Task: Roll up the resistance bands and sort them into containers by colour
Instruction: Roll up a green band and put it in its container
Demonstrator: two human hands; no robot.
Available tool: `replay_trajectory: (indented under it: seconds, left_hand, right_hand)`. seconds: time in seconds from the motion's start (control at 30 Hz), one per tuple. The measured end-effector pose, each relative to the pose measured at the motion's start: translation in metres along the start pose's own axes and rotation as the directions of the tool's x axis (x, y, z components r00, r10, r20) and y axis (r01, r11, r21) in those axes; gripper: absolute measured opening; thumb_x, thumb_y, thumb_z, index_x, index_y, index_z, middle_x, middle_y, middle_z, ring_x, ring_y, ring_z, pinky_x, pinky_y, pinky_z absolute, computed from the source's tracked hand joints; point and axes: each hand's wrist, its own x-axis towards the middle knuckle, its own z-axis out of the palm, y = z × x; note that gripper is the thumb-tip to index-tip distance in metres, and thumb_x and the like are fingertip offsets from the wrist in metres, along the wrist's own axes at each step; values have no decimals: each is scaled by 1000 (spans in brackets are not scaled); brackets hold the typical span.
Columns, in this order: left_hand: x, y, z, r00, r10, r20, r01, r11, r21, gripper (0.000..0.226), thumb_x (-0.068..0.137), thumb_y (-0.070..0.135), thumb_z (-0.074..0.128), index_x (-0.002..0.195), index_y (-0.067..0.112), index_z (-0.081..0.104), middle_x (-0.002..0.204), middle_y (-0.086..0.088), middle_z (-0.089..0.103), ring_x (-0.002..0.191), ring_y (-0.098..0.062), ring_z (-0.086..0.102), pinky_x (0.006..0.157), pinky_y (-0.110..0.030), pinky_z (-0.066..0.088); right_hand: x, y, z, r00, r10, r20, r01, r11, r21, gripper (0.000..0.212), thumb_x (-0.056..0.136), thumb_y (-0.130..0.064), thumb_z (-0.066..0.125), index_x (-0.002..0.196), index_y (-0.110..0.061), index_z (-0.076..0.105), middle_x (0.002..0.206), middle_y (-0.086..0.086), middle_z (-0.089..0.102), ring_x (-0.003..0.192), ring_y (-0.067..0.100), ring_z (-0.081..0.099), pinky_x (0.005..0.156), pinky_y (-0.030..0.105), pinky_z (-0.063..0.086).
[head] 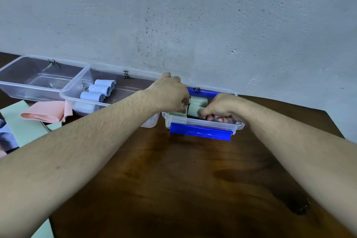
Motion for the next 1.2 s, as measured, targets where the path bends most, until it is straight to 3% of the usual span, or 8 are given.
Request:
replay_trajectory:
  seconds: [0.17, 0.33, 0.57, 0.93, 1.2]
  left_hand:
    - [-1, 0, 0, 1000, 0, 1, 0, 1000, -8, 33, 91, 57, 56, 118, 41, 66, 104, 16, 65, 108, -11, 47, 94, -35, 32]
    - [-2, 0, 0, 1000, -2, 4, 2, 1000, -3, 33, 92, 57, 55, 119, 40, 66, 104, 16, 65, 108, -12, 46, 94, -36, 32]
    - [-1, 0, 0, 1000, -3, 3, 3, 1000, -6, 33, 92, 56, 56, 120, 41, 65, 104, 16, 64, 108, -12, 46, 94, -36, 32]
    - [-4, -2, 0, 1000, -4, -25, 4, 1000, -24, 35, 90, 58, 57, 118, 40, 66, 97, 17, 63, 105, -11, 48, 93, -35, 32]
    - [-7, -4, -2, 997, -2, -80, -4, 998, -69, 28, 90, 53, 60, 114, 40, 65, 100, 17, 62, 96, -8, 44, 88, -32, 31]
  right_hand:
    - [1, 0, 1, 999, 36, 16, -37, 995, 98, 17, 84, -21, 77, 78, -10, 65, 39, -5, 51, 30, 4, 41, 34, 14, 34]
    - [2, -1, 3, 1000, 3, -17, 0, 992, 130, 18, 84, -17, 79, 93, -6, 68, 58, 0, 58, 42, 5, 47, 36, 14, 38]
    - [12, 1, 10, 994, -25, -107, 39, 990, 133, 50, 80, -17, 82, 120, -11, 52, 76, 6, 68, 55, 9, 60, 49, 24, 48]
    - [10, 1, 9, 992, -69, -104, 69, 998, -6, 59, 76, -20, 83, 119, -13, 44, 77, 6, 67, 59, 15, 58, 52, 27, 46]
    - [-2, 1, 5, 988, -87, -127, 69, 987, -143, 51, 77, -29, 82, 111, -18, 46, 75, 5, 60, 51, 14, 50, 40, 21, 37]
